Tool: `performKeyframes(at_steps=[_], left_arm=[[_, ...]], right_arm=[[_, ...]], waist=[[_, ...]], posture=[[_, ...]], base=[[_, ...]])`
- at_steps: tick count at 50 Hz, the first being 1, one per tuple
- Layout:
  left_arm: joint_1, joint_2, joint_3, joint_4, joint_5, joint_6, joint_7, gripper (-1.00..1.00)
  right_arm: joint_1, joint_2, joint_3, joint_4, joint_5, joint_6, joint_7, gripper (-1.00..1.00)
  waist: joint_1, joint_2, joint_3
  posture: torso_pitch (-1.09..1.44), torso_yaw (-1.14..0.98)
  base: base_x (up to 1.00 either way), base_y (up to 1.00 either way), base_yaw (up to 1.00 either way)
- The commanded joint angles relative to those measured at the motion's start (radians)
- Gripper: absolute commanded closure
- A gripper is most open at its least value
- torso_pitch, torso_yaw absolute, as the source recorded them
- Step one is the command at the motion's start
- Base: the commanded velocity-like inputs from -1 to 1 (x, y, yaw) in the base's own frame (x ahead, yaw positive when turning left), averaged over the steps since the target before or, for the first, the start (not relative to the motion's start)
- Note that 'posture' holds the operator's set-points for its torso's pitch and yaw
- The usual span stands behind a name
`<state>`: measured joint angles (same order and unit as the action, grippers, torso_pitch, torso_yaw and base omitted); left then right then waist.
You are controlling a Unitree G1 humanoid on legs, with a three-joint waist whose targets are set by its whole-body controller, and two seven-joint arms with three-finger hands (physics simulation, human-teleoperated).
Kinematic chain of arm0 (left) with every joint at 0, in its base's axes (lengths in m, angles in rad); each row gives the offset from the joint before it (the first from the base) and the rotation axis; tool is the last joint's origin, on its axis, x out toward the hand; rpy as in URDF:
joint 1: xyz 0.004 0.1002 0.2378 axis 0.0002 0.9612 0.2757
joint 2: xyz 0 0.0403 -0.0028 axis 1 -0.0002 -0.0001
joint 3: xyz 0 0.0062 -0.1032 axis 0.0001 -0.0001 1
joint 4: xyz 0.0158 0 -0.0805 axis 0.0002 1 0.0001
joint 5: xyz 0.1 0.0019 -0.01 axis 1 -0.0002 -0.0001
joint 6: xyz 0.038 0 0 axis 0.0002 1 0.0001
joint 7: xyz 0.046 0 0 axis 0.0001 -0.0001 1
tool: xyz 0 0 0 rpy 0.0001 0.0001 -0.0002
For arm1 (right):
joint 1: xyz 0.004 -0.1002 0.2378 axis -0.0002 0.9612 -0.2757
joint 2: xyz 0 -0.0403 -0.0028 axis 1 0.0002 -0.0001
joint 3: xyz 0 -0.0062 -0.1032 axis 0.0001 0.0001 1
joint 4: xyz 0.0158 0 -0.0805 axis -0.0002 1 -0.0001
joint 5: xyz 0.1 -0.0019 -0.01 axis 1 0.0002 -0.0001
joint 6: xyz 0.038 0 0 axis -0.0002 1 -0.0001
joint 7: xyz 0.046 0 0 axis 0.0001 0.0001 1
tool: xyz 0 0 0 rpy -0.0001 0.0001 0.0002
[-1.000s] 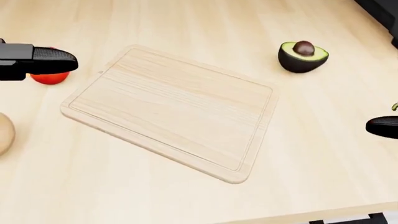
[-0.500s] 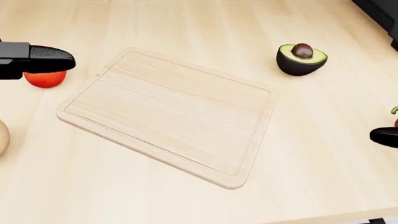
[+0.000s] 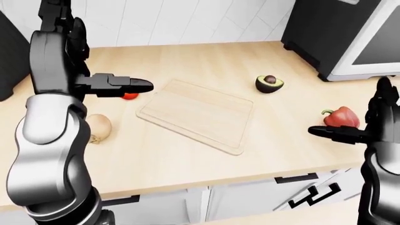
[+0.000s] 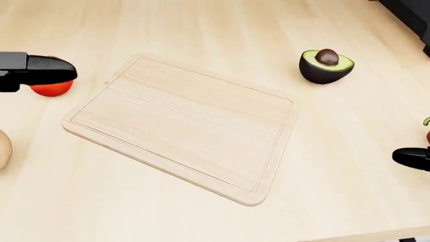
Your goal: Place the avocado, onion, tomato and bell pepper on the cutting board.
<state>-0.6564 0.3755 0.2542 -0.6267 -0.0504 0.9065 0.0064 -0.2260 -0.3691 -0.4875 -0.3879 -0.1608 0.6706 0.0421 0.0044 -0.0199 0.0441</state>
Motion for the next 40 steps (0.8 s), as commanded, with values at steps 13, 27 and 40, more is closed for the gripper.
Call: performKeyframes(at_steps=[13, 27, 40], left_arm=[[-0.038, 0.021, 0.014, -0.024, -0.003, -0.016, 0.005, -1.00], [-0.033, 0.028, 0.020, -0.031, -0.013, -0.014, 0.009, -1.00], [-0.021, 0.028, 0.021, -0.031, -0.012, -0.022, 0.008, -1.00]], right_arm=[[-0.014, -0.020, -0.018, -0.041, 0.003, -0.002, -0.011, -0.86], [0.004, -0.018, -0.031, -0.072, -0.001, 0.031, 0.018, -0.67], [0.003, -0.009, -0.022, -0.067, 0.002, 0.021, 0.019, -0.04]], waist=[[0.000, -0.003, -0.021], [0.001, -0.003, -0.021], [0.000, -0.003, -0.022]], posture=[[0.00, 0.00], [0.00, 0.00], [0.00, 0.00]], base=[[0.00, 0.00, 0.00], [0.00, 0.00, 0.00], [0.00, 0.00, 0.00]])
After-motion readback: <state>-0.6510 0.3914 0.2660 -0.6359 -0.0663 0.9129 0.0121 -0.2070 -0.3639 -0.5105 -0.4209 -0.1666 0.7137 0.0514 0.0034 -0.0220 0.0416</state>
